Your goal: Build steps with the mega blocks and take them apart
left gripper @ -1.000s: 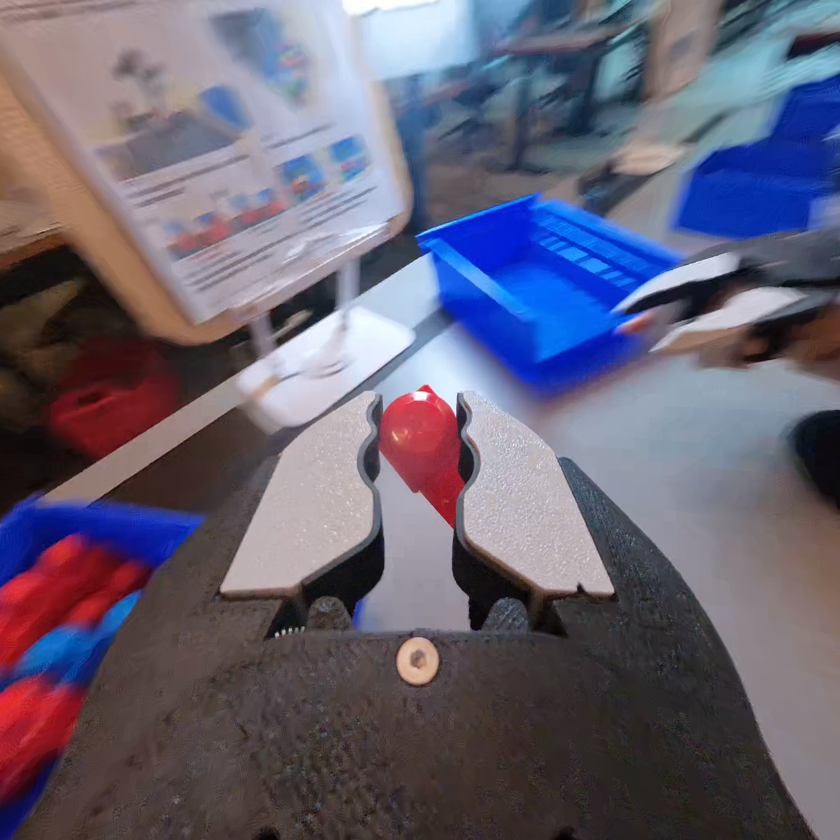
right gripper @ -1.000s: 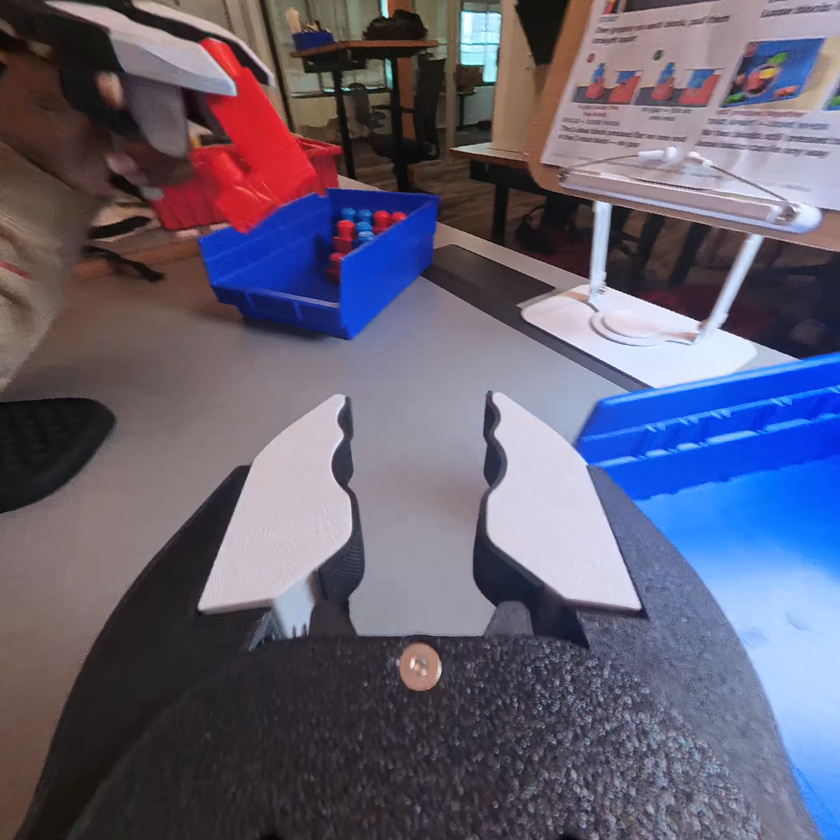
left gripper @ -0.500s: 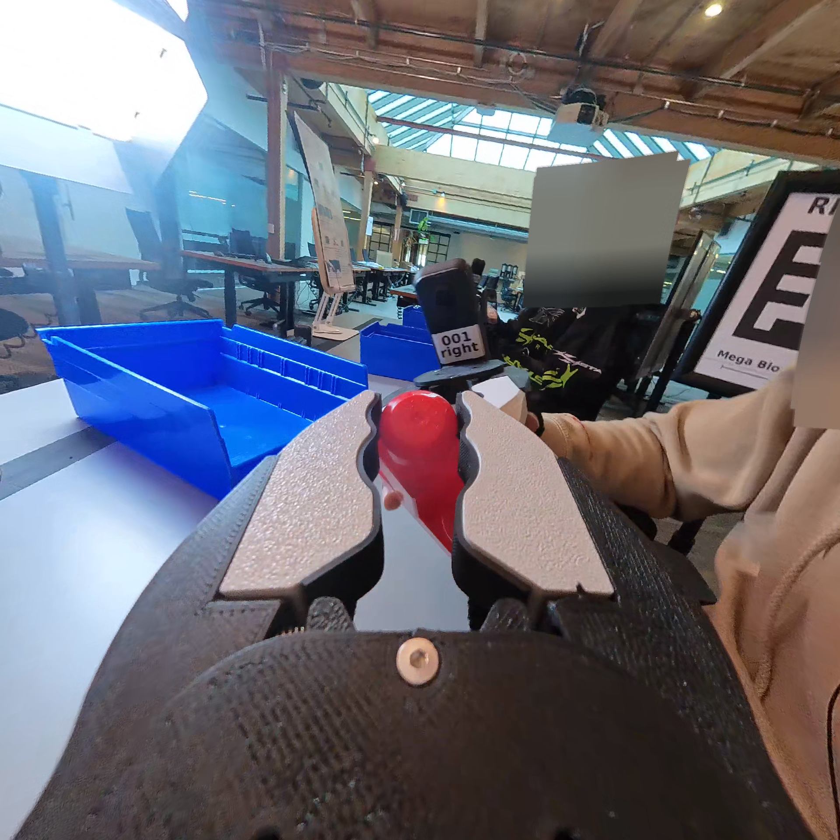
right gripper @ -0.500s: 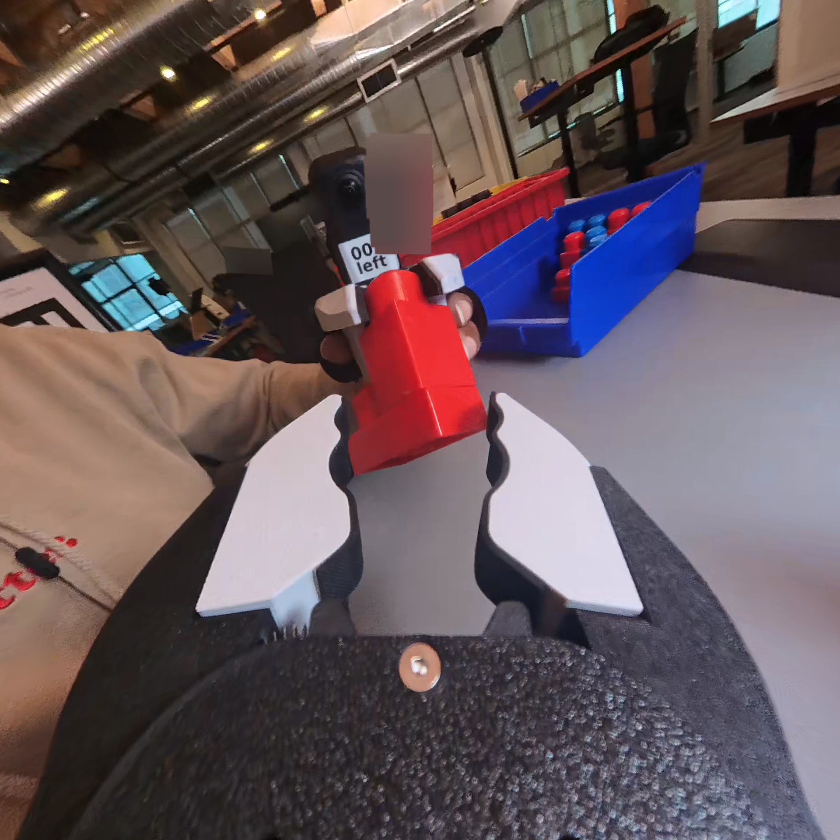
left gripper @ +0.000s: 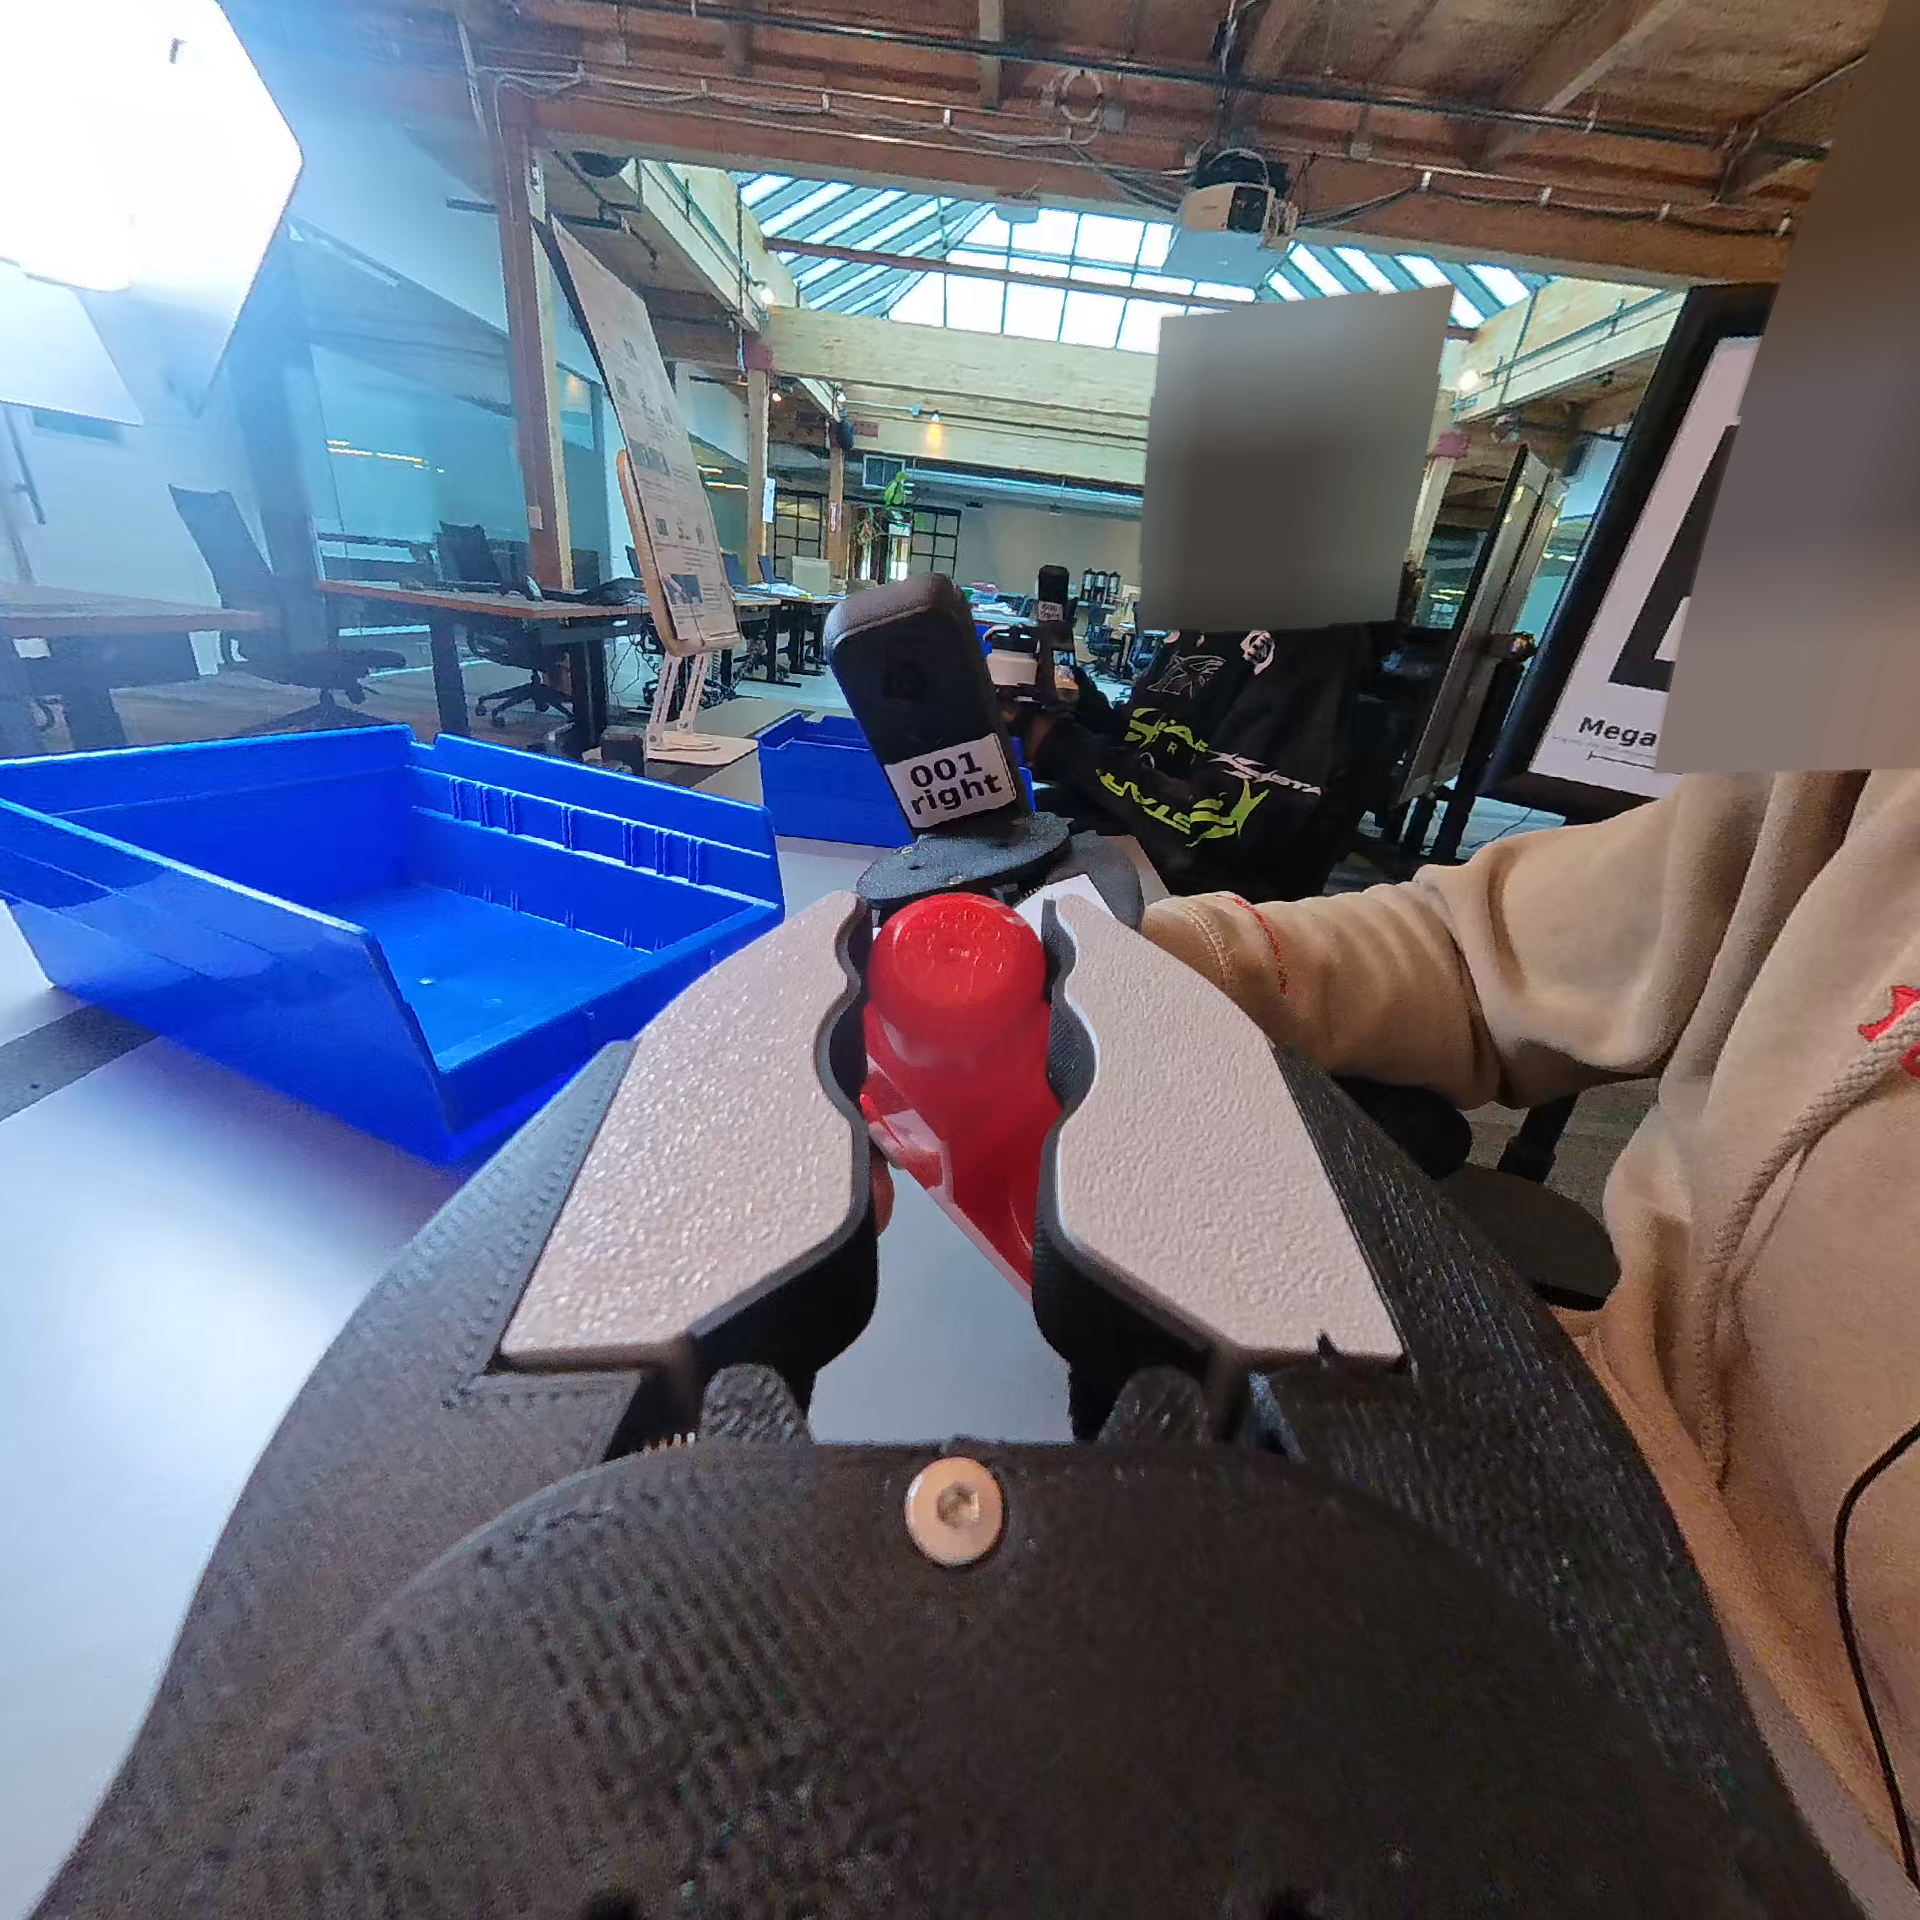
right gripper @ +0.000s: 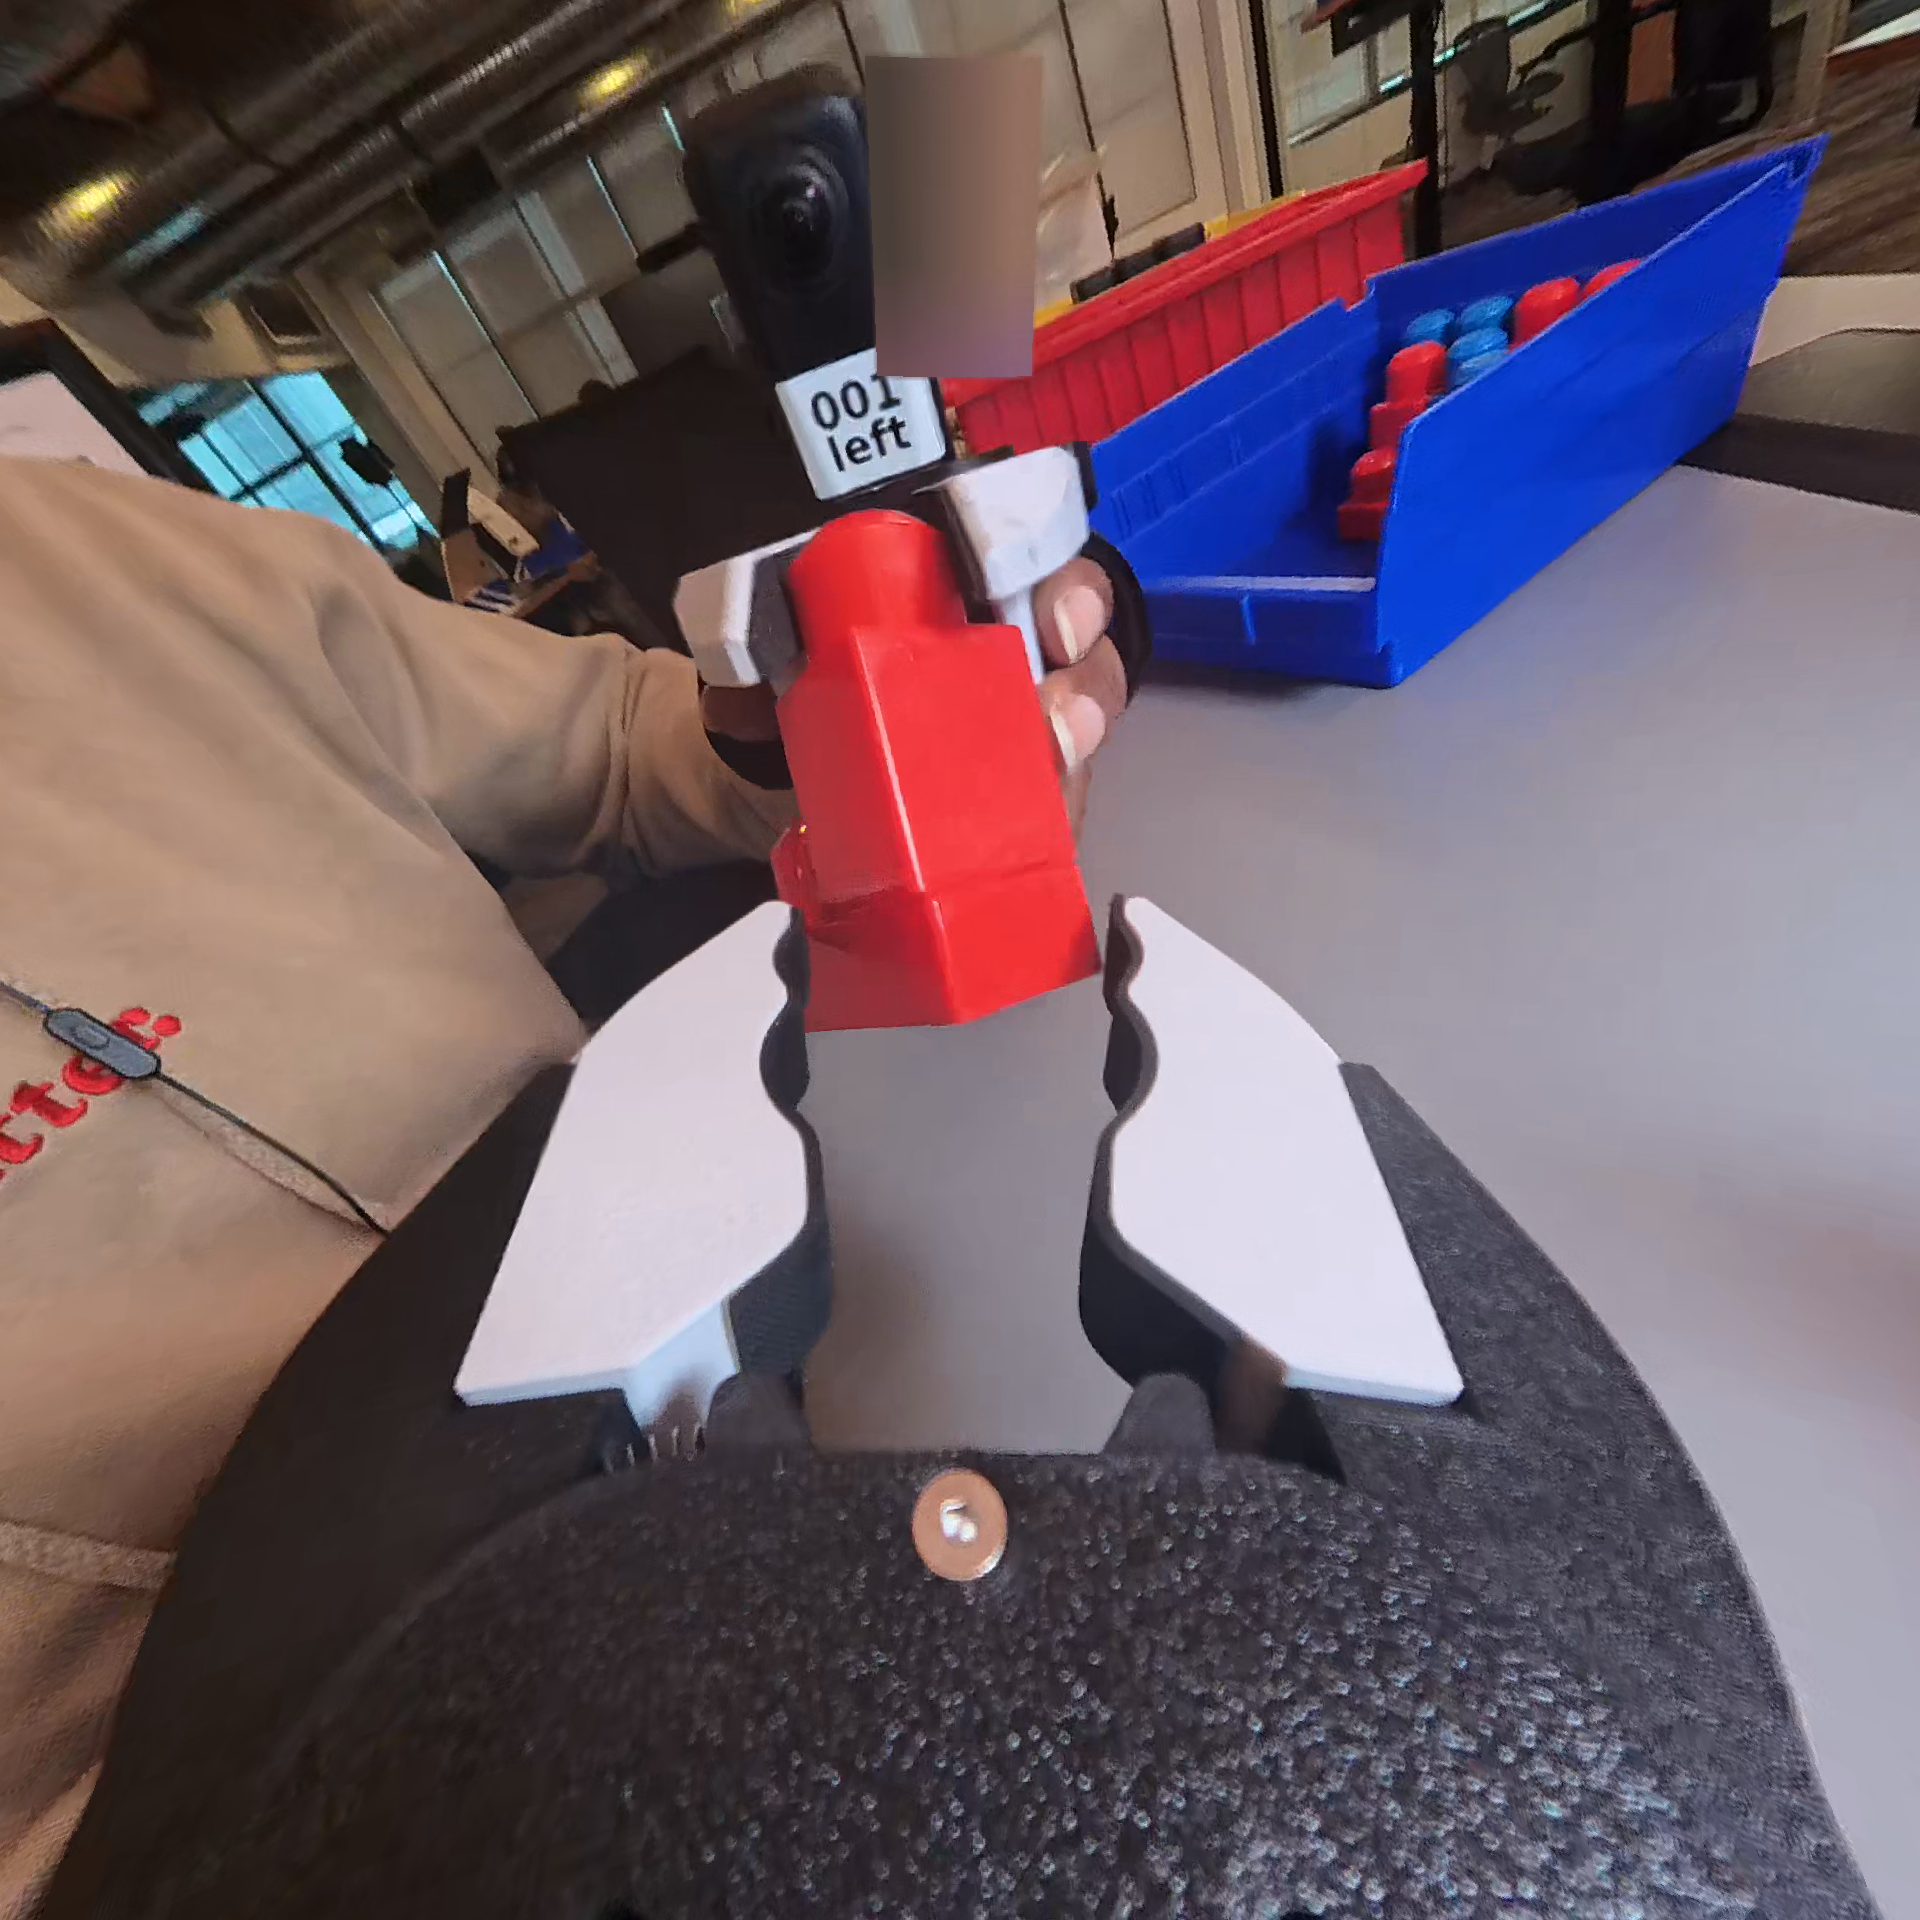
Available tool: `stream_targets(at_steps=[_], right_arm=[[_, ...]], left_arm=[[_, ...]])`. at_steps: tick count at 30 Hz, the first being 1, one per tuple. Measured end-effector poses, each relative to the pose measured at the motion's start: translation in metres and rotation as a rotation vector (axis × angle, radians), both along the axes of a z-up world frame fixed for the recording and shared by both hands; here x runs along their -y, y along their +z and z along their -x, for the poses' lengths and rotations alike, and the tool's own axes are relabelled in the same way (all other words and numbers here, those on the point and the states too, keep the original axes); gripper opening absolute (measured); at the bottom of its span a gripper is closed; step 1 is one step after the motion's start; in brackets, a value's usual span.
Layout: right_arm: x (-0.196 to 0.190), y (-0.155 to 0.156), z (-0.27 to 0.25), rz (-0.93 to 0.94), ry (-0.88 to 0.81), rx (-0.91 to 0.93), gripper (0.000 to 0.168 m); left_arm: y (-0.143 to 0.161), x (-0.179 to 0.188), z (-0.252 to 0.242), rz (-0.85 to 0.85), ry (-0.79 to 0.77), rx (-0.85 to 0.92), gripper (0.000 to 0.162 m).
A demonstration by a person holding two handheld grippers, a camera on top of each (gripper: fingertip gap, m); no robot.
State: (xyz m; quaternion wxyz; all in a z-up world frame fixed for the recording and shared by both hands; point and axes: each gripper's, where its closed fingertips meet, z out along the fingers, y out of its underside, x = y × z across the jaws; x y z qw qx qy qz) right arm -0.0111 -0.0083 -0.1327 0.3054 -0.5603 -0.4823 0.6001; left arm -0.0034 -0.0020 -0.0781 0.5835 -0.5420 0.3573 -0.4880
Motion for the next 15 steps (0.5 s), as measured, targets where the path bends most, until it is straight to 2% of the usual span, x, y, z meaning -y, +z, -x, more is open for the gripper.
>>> stream_targets(at_steps=[11, 15], right_arm=[[0.011, -0.016, 0.001, -0.051, 0.052, 0.067, 0.060], [0.013, -0.014, 0.001, -0.053, 0.065, 0.057, 0.056]], left_arm=[[-0.012, 0.005, -0.006, 0.008, -0.043, -0.031, 0.031], [-0.012, 0.008, -0.006, -0.008, -0.059, -0.035, 0.031]])
